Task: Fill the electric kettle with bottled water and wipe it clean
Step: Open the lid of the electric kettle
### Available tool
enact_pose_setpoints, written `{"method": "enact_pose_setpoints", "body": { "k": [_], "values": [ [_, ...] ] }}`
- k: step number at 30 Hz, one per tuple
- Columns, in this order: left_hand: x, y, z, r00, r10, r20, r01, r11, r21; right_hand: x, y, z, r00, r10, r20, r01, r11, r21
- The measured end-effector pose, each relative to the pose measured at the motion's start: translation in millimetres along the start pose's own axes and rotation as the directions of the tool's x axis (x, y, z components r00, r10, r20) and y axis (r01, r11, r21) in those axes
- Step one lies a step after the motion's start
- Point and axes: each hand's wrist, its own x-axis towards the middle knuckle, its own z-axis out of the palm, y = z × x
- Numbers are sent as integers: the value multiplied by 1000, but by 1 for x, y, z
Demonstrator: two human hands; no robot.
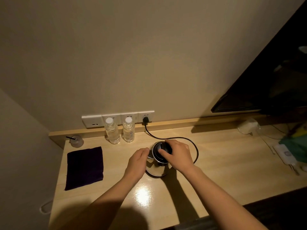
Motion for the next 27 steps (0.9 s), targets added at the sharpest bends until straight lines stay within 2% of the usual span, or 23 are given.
{"method": "enact_pose_setpoints", "body": {
  "k": [2,4,7,10,13,15,17,22,25,27],
  "values": [
    [-3,1,5,997,-75,-6,73,978,-195,-3,1,8,998,5,-59,-5,1000,6],
    [-4,1,11,992,-118,-38,101,948,-301,-4,1,12,995,15,-98,-12,999,32],
    [-8,2,16,990,-124,-71,92,933,-348,-5,-2,15,992,18,-123,-12,999,50],
    [-11,6,18,985,-148,-88,106,924,-367,-4,-2,13,997,3,-83,6,995,101],
    [-13,9,18,982,-167,-89,125,925,-358,-3,5,1,999,37,23,-42,944,328],
    [-14,9,18,981,-168,-98,127,934,-333,-4,9,-11,994,41,97,-87,838,539],
    [-13,9,19,981,-162,-110,121,941,-316,-4,12,-24,990,43,136,-123,746,654],
    [-9,7,19,983,-136,-125,104,968,-230,1,16,-44,981,88,175,-192,608,770],
    [-10,10,19,987,-49,-151,43,998,-43,-1,16,-46,990,89,105,-138,598,790],
    [-12,12,20,982,-25,-185,30,999,22,0,20,-43,993,102,65,-114,603,790]
  ]
}}
